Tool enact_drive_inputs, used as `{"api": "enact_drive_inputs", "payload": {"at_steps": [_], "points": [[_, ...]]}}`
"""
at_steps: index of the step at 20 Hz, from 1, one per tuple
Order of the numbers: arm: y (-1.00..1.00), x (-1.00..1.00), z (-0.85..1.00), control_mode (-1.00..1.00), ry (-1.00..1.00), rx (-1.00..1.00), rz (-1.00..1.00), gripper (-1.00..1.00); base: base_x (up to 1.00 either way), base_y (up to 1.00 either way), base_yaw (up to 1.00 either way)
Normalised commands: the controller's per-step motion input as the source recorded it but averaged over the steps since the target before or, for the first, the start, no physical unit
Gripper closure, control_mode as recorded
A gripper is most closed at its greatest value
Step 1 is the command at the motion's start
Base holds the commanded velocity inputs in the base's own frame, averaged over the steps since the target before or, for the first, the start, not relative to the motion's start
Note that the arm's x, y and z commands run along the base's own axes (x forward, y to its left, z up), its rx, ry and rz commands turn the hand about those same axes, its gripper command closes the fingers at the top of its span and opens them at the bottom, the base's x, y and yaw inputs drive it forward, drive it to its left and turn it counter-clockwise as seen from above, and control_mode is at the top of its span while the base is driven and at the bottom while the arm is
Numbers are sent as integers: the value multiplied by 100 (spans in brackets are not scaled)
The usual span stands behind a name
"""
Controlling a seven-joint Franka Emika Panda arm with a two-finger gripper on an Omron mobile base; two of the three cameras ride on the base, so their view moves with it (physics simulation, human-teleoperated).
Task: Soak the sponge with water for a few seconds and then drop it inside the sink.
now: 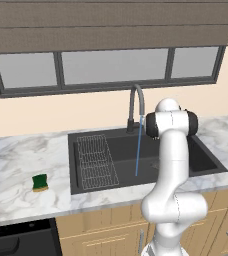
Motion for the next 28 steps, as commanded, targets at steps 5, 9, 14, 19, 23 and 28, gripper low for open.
{"api": "enact_drive_inputs", "payload": {"at_steps": [5,9,14,19,23,28], "points": [[-57,-12,2,-100,0,5,-2,-100,0,0,0],[-32,-26,27,-100,1,14,0,-100,0,0,0],[-31,-30,29,-100,4,13,0,-100,0,0,0],[-28,-30,36,-100,10,11,0,-100,0,0,0],[-26,-23,41,-100,22,2,0,-100,0,0,0],[-36,-17,24,-100,32,0,-3,-100,0,0,0]]}}
